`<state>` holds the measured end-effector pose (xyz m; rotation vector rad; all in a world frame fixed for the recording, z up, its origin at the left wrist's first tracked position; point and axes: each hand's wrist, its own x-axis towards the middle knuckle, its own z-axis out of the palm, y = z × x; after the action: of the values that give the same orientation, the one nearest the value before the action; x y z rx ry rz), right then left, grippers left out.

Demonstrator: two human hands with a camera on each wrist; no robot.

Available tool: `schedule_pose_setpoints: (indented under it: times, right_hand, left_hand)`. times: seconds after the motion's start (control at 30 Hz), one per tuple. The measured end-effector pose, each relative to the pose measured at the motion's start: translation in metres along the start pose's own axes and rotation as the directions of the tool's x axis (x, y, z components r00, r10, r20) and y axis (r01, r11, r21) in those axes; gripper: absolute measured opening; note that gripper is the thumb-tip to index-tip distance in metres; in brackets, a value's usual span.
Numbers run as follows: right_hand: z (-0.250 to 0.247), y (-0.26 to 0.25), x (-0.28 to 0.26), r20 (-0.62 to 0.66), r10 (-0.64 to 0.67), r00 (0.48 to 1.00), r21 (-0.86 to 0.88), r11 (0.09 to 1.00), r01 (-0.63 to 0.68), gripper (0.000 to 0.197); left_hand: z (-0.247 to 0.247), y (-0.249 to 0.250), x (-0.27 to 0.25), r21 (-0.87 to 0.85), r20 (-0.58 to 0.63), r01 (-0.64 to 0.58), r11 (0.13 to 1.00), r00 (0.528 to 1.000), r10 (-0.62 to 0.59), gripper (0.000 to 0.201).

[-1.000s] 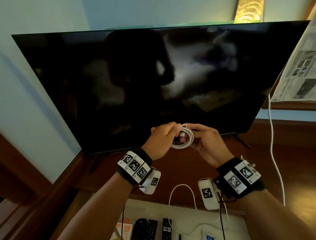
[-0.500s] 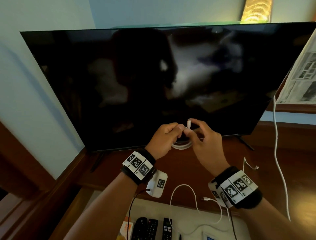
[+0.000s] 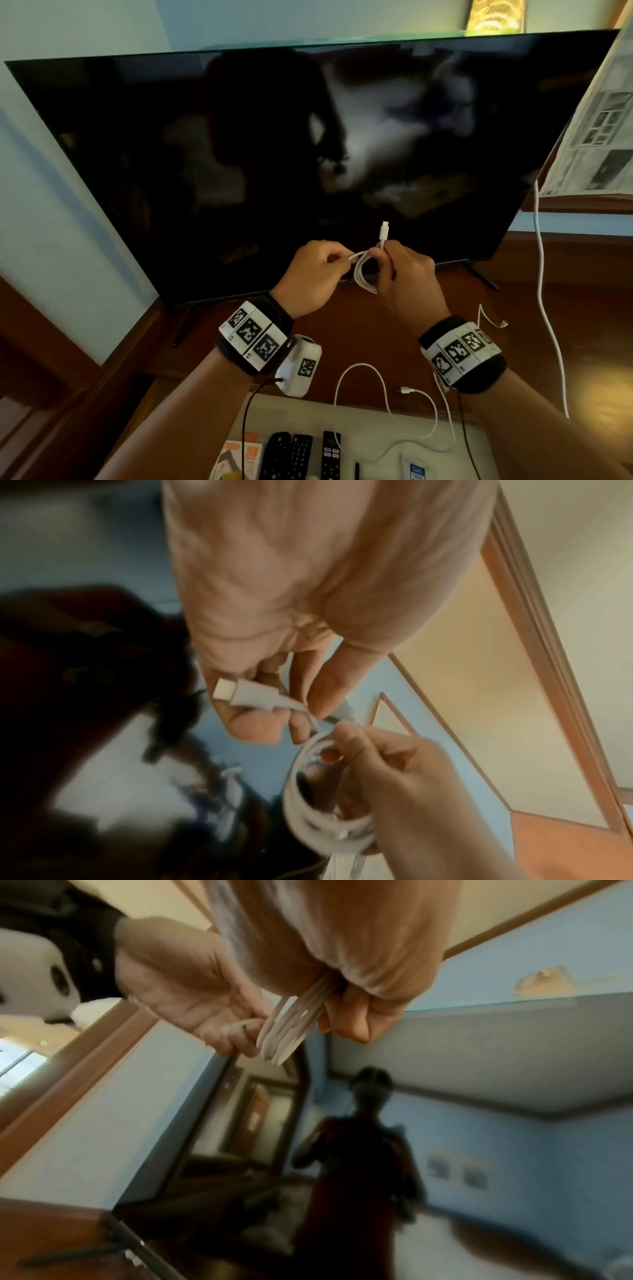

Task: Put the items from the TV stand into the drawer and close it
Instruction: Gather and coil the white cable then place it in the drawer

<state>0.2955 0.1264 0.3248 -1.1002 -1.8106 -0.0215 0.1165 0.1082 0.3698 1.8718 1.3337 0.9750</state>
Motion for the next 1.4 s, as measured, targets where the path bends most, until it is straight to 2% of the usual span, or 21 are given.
schedule_pose_setpoints:
  times: [0.07, 0.2, 0.27, 0.37, 0.5, 0.57, 0.63, 0.7, 0.8, 0.87, 0.93, 1.1, 1.17, 1.23, 1.3, 1.33, 1.4]
  right_hand:
    - [0.004, 0.004, -0.002, -0.001, -0.026, 1.0, -0.038, 0.999, 0.026, 0.022]
    - [0.009, 0.002, 0.002, -0.01, -0.037, 0.999, -0.042, 0.998, 0.036, 0.026]
    - [0.006, -0.003, 0.006, -0.035, -0.005, 0.999, 0.01, 1.0, 0.005, 0.022]
    - [0.002, -0.009, 0.008, -0.042, 0.111, 0.993, 0.152, 0.983, -0.104, 0.024]
    - [0.0, -0.017, 0.005, 0.022, 0.199, 0.98, 0.294, 0.935, -0.197, 0.047]
    - [-0.001, -0.017, 0.003, 0.046, 0.202, 0.978, 0.315, 0.926, -0.206, 0.045]
    - [-0.001, -0.016, 0.001, 0.072, 0.203, 0.976, 0.335, 0.917, -0.216, 0.035]
    - [0.001, -0.015, -0.001, 0.082, 0.21, 0.974, 0.348, 0.91, -0.226, 0.033]
    - [0.003, -0.015, -0.003, 0.081, 0.242, 0.967, 0.363, 0.896, -0.255, 0.036]
    - [0.004, -0.015, -0.002, 0.088, 0.279, 0.956, 0.403, 0.868, -0.291, 0.039]
    - [0.004, -0.015, -0.003, 0.086, 0.309, 0.947, 0.432, 0.845, -0.315, 0.042]
    - [0.009, -0.017, -0.008, 0.087, 0.345, 0.934, 0.455, 0.821, -0.346, 0.034]
    - [0.011, -0.019, -0.009, 0.111, 0.373, 0.921, 0.501, 0.78, -0.376, 0.028]
    - [0.01, -0.019, -0.008, 0.141, 0.401, 0.905, 0.55, 0.729, -0.409, 0.026]
    - [0.008, -0.016, -0.006, 0.173, 0.408, 0.897, 0.554, 0.712, -0.431, 0.029]
    - [0.008, -0.015, -0.005, 0.189, 0.401, 0.896, 0.553, 0.711, -0.434, 0.031]
    - [0.008, -0.013, -0.006, 0.21, 0.377, 0.902, 0.534, 0.729, -0.428, 0.035]
  left_hand:
    - [-0.001, 0.005, -0.002, 0.001, -0.027, 0.011, 1.0, 1.0, -0.011, 0.017]
    - [0.006, 0.011, -0.003, -0.169, -0.099, 0.073, 0.983, 0.991, -0.09, 0.009]
    - [0.014, 0.01, -0.004, -0.228, -0.143, 0.081, 0.97, 0.983, -0.115, 0.01]
    - [0.025, 0.004, -0.004, -0.239, -0.215, 0.034, 0.97, 0.973, -0.087, 0.012]
    - [0.035, -0.005, -0.002, -0.104, -0.312, 0.043, 0.994, 0.947, -0.074, 0.037]
    - [0.037, -0.008, -0.001, 0.054, -0.338, 0.056, 0.997, 0.941, -0.034, 0.04]
    - [0.035, -0.011, 0.0, 0.278, -0.353, 0.086, 0.957, 0.935, 0.018, 0.036]
    - [0.033, -0.014, 0.005, 0.336, -0.294, 0.091, 0.938, 0.956, 0.012, 0.036]
    - [0.036, -0.025, 0.012, 0.183, -0.194, -0.006, 0.983, 0.98, 0.042, 0.029]
    - [0.042, -0.027, 0.012, 0.025, -0.18, -0.052, 0.998, 0.982, 0.056, 0.021]
    - [0.051, -0.029, 0.011, -0.105, -0.216, -0.069, 0.992, 0.975, 0.045, 0.021]
    - [0.068, -0.03, 0.013, -0.091, -0.335, 0.055, 0.994, 0.939, -0.082, 0.03]
    - [0.068, -0.027, 0.013, -0.16, -0.351, 0.073, 0.985, 0.928, -0.125, 0.032]
    - [0.067, -0.025, 0.012, -0.278, -0.329, 0.064, 0.959, 0.931, -0.158, 0.029]
    - [0.065, -0.027, 0.012, -0.321, -0.281, 0.086, 0.943, 0.942, -0.182, 0.025]
    - [0.065, -0.029, 0.012, -0.293, -0.275, 0.092, 0.952, 0.945, -0.176, 0.023]
    - [0.063, -0.031, 0.011, -0.123, -0.3, 0.099, 0.987, 0.945, -0.132, 0.019]
